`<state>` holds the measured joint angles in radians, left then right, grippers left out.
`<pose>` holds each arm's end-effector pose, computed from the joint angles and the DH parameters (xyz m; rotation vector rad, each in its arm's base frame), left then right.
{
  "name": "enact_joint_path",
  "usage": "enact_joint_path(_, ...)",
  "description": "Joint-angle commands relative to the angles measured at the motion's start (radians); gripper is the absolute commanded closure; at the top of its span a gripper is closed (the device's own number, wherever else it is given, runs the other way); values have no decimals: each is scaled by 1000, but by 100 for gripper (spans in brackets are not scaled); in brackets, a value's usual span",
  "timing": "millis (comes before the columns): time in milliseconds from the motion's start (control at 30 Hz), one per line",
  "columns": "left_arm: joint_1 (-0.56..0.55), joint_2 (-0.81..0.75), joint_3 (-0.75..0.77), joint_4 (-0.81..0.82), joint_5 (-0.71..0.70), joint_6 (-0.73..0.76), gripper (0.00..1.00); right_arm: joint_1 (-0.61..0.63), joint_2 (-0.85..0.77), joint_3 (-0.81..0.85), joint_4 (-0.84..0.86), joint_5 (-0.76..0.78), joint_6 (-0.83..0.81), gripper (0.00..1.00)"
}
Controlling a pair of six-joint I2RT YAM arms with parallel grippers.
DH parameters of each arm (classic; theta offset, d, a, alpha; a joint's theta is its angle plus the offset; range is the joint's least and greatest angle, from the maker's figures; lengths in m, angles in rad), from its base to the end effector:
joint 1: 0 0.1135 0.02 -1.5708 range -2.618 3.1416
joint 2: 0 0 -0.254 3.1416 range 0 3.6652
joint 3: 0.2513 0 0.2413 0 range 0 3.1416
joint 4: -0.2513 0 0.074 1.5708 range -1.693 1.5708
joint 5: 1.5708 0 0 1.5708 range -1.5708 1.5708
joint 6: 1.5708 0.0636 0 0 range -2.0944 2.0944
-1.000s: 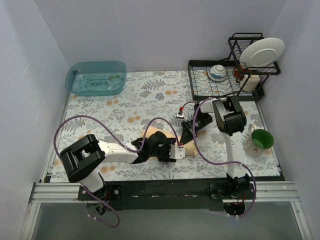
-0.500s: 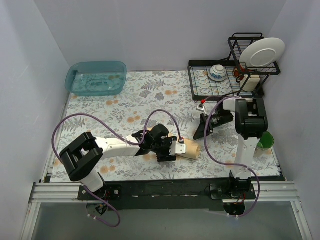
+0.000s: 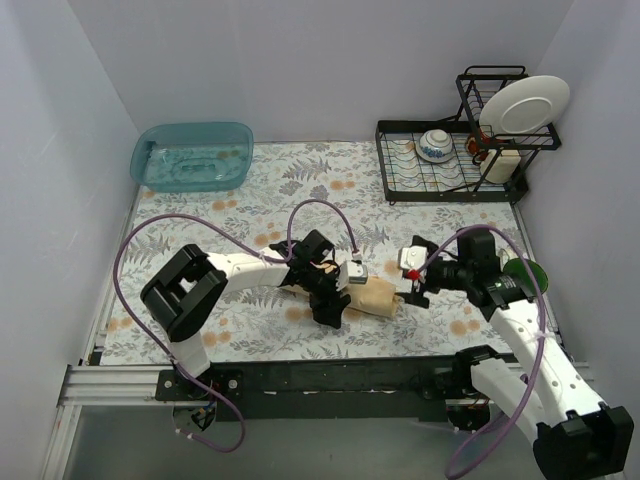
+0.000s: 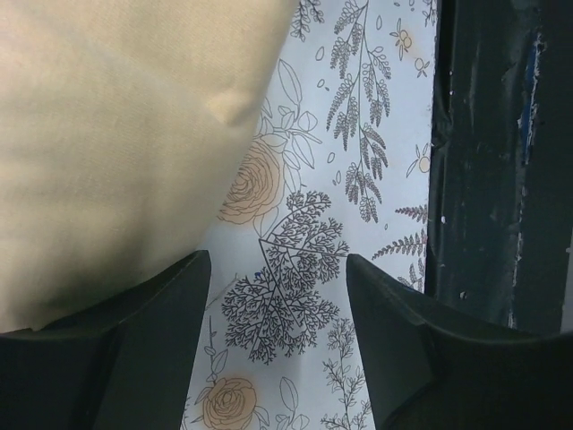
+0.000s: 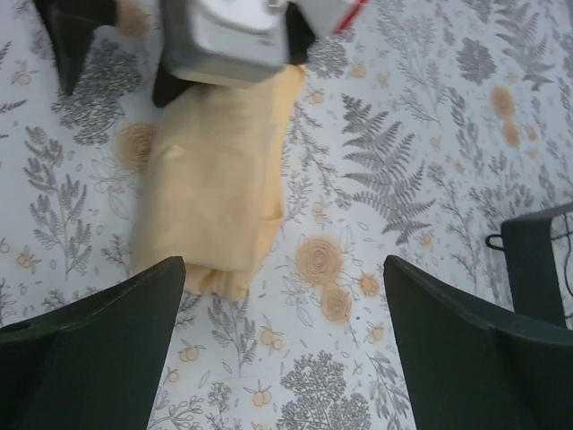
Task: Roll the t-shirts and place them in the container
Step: Roll the T-shirt to the center of the board.
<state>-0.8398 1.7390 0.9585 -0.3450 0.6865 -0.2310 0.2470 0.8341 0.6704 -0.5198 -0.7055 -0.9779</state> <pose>0.1862 -0.2680 0.1309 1.0797 2.6634 -1.2114 0.1690 0.0851 0.2454 -1.4797 1.4790 0.3586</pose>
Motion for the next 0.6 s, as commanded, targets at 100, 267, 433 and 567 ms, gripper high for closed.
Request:
enact_joint_path(100, 51, 79, 86, -141, 82, -16, 38, 247, -84, -127, 101, 92, -21, 2)
enact_joint_path(267, 57, 93, 91, -146, 126, -36, 38, 374, -90, -155, 113, 110, -132, 2)
enact_joint_path(433, 59, 103, 102, -149, 148, -44, 38, 449, -76, -230, 177, 153, -162, 2)
enact_joint_path(567, 65, 109, 108, -149, 159, -47, 38, 466, -43, -270, 254, 198, -145, 3)
